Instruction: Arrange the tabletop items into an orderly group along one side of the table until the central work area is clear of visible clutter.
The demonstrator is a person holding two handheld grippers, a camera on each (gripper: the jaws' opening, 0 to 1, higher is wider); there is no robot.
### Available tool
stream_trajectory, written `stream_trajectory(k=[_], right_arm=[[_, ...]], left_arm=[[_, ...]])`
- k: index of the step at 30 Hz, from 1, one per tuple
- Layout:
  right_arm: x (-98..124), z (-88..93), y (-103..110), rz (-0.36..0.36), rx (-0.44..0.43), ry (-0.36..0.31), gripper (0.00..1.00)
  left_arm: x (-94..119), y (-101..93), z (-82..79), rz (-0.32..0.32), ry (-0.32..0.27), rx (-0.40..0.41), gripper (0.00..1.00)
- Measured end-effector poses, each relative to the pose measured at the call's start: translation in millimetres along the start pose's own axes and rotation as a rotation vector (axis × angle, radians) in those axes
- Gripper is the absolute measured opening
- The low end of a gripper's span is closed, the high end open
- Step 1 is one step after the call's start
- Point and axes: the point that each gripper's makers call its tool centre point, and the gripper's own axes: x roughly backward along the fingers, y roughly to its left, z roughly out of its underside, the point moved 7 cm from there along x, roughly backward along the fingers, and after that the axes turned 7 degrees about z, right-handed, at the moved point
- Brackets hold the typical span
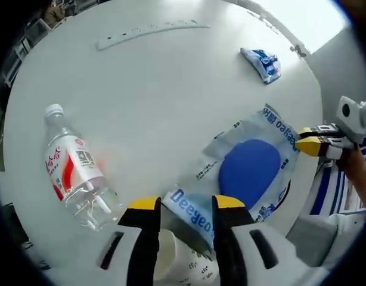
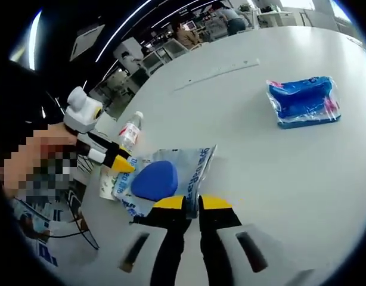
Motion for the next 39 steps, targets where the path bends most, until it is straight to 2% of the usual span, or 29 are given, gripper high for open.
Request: stream_trajectory(k=[7,12,15,29,39], right_arm=[[-0.2,-2.9,-1.0,0.007,0.001,0.0,0.01],[0.5,-4.0,-1.4,0.011,0.002,-0.001,0.0],[0.5,-4.1,-0.4,0.014,0.015,0.0,0.0],[-1.1,-4.1,-0.1,0.019,0.002,-0.01,0.0],[0.7,-7.3,0.8,0.014,-0.017,-0.023,0.0]], left_arm=[[-2.5,3.7,0.4,-0.014,0.019,-0.008,0.24],[-2.3,6.1,-1.6,-0.035,0.02,-0.03,0.12],[-2.6,5.8,-2.3,-0.038,0.022,-0.04,0.08],[-3.5,6.8,-2.7,-0.033,0.014,-0.031,0.01],[0.7,6.2,-4.5,-0.021,-0.002,-0.007,0.0]])
